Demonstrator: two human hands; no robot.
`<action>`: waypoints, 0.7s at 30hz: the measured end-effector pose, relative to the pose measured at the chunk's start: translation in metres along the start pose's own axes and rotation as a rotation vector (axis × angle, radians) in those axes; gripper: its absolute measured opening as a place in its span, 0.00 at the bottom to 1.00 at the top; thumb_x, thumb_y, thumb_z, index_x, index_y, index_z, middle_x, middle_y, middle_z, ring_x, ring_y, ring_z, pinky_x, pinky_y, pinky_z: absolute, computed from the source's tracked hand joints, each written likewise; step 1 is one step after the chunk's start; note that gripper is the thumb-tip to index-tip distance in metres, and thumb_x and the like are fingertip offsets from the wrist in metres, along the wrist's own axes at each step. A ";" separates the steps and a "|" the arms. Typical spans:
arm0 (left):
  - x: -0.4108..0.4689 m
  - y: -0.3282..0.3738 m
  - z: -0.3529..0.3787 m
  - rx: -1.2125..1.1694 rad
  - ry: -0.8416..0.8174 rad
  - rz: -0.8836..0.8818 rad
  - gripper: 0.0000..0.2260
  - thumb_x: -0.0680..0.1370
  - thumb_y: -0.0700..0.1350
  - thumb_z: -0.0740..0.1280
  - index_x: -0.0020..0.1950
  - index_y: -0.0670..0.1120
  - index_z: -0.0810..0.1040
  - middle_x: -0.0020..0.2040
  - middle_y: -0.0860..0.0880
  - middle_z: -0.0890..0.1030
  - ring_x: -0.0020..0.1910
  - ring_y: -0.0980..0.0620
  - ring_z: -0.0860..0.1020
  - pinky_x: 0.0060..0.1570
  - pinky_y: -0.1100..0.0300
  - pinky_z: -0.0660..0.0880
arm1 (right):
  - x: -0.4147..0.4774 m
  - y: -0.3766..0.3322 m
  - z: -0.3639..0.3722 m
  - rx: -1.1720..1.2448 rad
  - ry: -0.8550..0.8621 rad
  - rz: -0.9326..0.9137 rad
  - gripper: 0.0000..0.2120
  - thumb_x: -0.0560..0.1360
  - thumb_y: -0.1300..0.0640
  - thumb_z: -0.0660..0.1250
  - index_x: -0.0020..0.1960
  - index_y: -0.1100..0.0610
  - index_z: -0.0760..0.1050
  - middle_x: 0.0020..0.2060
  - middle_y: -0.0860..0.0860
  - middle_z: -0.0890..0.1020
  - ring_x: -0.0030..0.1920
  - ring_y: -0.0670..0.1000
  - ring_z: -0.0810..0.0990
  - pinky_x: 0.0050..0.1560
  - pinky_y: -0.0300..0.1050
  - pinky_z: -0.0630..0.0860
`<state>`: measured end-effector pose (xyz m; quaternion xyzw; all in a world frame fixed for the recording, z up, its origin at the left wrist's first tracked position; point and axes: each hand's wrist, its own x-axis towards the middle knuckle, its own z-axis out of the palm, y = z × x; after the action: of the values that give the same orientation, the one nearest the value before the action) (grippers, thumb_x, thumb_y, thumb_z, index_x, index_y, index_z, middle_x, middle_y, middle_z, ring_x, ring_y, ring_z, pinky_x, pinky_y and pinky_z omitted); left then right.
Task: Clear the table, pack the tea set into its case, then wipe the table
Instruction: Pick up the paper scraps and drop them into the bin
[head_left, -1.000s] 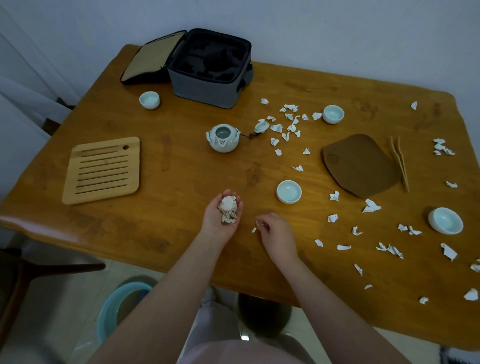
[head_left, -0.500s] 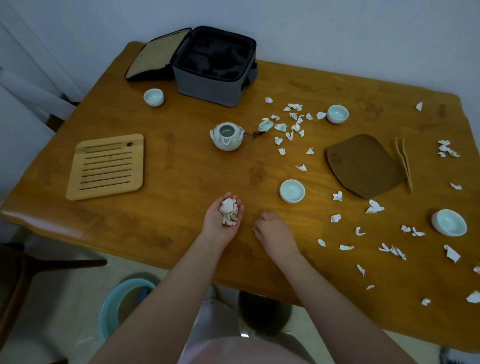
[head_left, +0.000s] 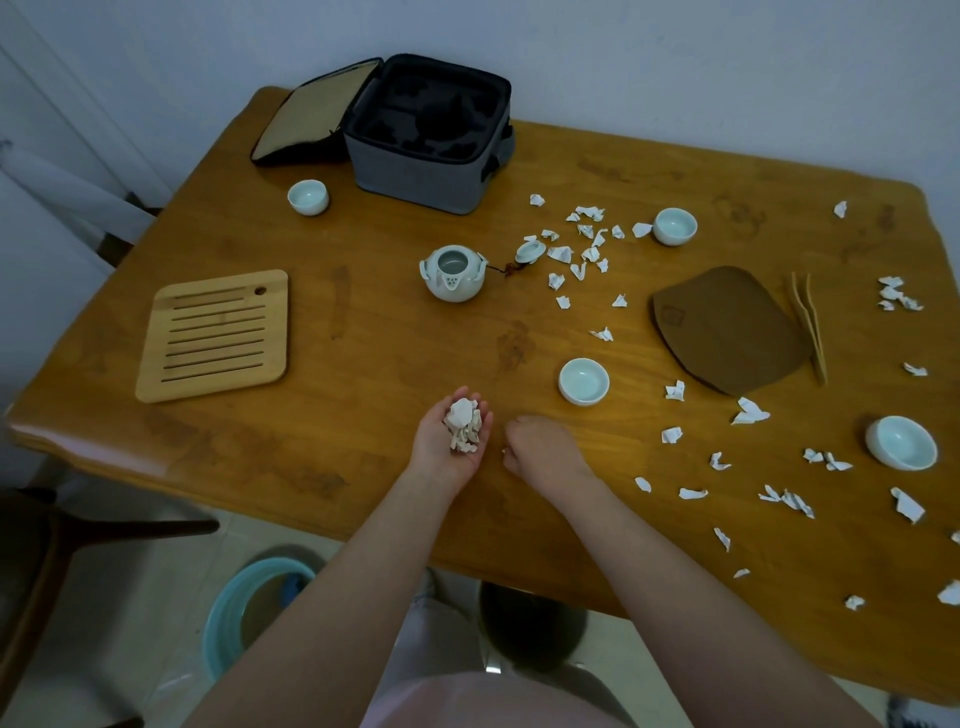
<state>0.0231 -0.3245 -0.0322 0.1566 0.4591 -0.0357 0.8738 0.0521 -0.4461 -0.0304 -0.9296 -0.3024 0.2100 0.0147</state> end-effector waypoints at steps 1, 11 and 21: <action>0.000 0.000 0.000 0.000 -0.002 0.000 0.12 0.83 0.45 0.57 0.50 0.43 0.78 0.45 0.45 0.80 0.43 0.49 0.79 0.50 0.57 0.76 | -0.001 0.000 0.001 0.007 0.014 0.003 0.11 0.81 0.55 0.60 0.57 0.60 0.75 0.54 0.56 0.78 0.55 0.56 0.77 0.50 0.47 0.72; -0.004 -0.014 0.008 0.017 -0.012 -0.023 0.13 0.83 0.47 0.57 0.45 0.43 0.77 0.43 0.45 0.81 0.44 0.49 0.80 0.51 0.57 0.76 | -0.023 0.013 0.001 0.854 0.316 0.208 0.06 0.76 0.59 0.66 0.40 0.54 0.75 0.35 0.48 0.77 0.36 0.45 0.73 0.36 0.37 0.68; -0.030 -0.060 0.028 -0.017 -0.087 -0.122 0.12 0.82 0.48 0.58 0.47 0.44 0.78 0.43 0.44 0.81 0.44 0.47 0.80 0.49 0.53 0.76 | -0.049 0.015 -0.007 0.916 0.471 0.176 0.07 0.75 0.54 0.71 0.50 0.55 0.84 0.43 0.47 0.77 0.44 0.44 0.75 0.44 0.38 0.73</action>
<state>0.0154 -0.3927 -0.0076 0.1191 0.4297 -0.0918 0.8903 0.0273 -0.4858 -0.0080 -0.8719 -0.0888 0.1065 0.4697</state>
